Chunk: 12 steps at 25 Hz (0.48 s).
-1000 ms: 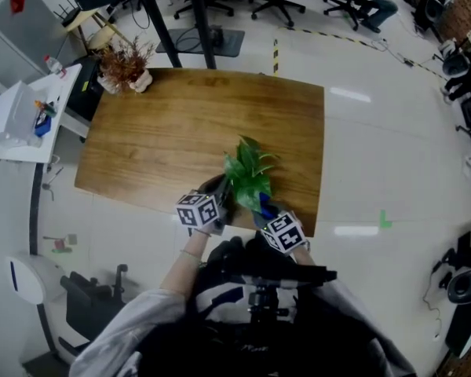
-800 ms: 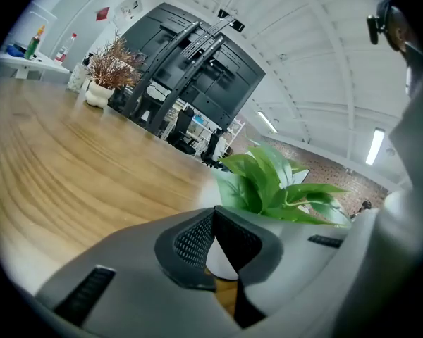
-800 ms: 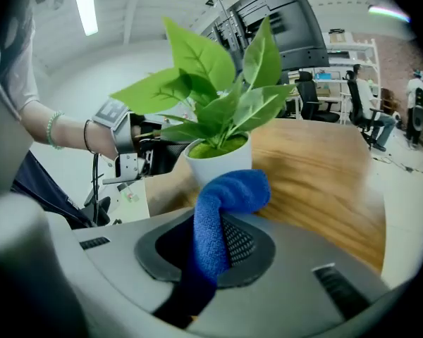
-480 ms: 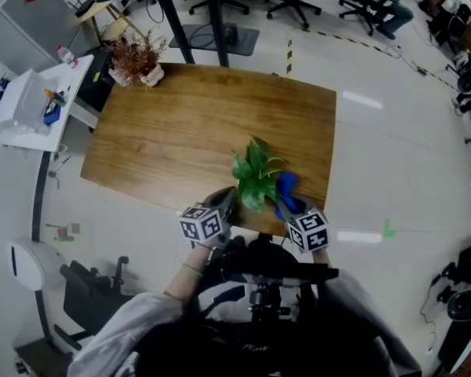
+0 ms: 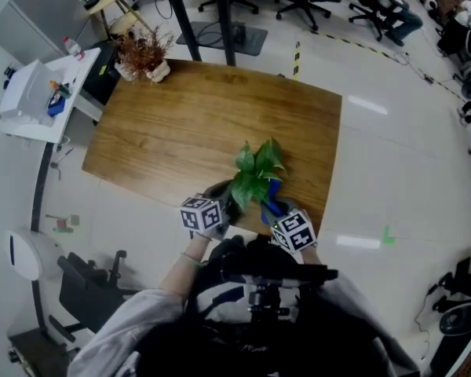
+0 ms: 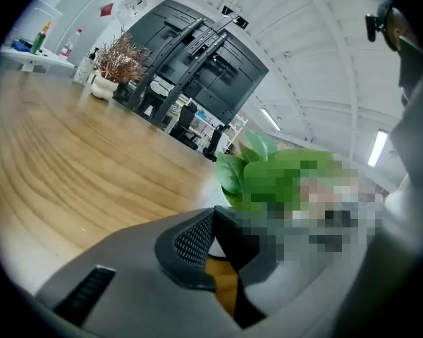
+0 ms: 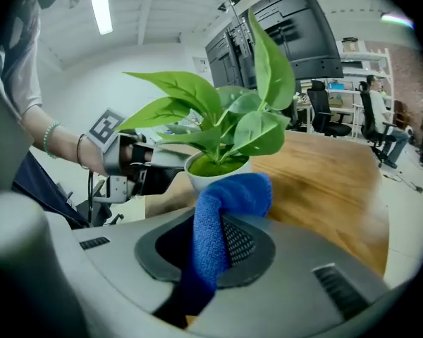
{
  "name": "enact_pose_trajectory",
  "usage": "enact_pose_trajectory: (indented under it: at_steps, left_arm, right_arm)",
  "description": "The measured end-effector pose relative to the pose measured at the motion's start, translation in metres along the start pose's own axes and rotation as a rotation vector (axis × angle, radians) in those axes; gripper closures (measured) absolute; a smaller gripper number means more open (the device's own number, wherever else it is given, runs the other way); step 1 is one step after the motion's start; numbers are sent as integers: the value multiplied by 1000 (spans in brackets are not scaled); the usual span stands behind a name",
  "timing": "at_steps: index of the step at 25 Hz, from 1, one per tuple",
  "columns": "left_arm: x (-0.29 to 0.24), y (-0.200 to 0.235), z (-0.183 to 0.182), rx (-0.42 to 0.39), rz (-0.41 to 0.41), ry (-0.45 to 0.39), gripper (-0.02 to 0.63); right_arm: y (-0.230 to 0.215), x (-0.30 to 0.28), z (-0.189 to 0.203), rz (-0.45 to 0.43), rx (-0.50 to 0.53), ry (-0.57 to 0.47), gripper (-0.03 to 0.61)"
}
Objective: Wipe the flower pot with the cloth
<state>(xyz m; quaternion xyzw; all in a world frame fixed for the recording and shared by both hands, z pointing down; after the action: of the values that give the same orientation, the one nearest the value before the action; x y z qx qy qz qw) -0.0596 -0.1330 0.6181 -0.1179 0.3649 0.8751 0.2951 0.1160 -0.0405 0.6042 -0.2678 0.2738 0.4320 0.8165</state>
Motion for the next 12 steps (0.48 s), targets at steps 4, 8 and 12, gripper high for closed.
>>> enact_pose_trajectory:
  at_steps: [4, 8, 12]
  left_arm:
    - [-7, 13, -13, -2, -18, -22, 607]
    - [-6, 18, -16, 21, -48, -50, 606]
    - [11, 3, 2, 12, -63, -53, 606]
  right_arm:
    - [15, -14, -1, -56, 32, 35, 515]
    - [17, -21, 2, -85, 45, 58, 515]
    - [-4, 0, 12, -32, -16, 27, 515]
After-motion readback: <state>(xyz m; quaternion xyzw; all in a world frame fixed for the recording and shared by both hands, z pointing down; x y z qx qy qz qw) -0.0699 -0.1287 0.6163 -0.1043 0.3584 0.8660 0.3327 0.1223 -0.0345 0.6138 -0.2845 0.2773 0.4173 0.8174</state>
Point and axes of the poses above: the fingertips, and each gripper's own axes: x backward along the fingers, y to its left, z out of its underside, the point moved 8 cm from there along x, backward along the fingers, and after that the axes turned 4 degrees about y, right-handed, at the moved point
